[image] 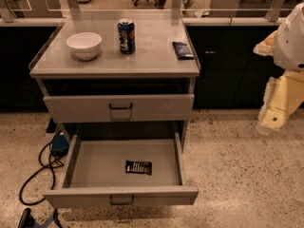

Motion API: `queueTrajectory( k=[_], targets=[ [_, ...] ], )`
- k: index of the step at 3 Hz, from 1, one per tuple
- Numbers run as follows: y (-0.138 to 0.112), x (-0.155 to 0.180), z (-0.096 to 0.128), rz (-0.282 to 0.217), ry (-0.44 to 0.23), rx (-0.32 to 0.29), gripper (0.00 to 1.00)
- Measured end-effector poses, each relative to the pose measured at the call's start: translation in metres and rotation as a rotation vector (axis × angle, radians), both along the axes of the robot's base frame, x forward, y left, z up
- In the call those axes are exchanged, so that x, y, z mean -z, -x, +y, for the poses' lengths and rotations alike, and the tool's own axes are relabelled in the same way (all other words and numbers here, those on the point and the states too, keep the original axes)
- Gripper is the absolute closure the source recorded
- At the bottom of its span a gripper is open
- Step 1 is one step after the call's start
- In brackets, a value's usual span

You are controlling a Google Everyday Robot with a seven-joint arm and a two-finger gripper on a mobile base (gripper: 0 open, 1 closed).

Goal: Pick rxbar chocolate from middle drawer and place on counter

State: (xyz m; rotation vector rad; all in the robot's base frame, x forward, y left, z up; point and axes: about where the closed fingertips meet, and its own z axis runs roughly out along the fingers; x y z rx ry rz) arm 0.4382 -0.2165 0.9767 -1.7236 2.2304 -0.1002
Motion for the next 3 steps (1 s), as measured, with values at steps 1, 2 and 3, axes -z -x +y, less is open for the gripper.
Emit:
queueTrajectory(
  k=[1, 2, 3],
  targets=[
    [0.000, 0.000, 0.000, 0.000, 0.000, 0.000, 0.00],
    [0.002, 0.020, -0.008, 0.013, -0.045, 0.001, 0.00],
    [0.006, 0.093, -0.029, 0.088, -0.165, 0.009, 0.00]
  ],
)
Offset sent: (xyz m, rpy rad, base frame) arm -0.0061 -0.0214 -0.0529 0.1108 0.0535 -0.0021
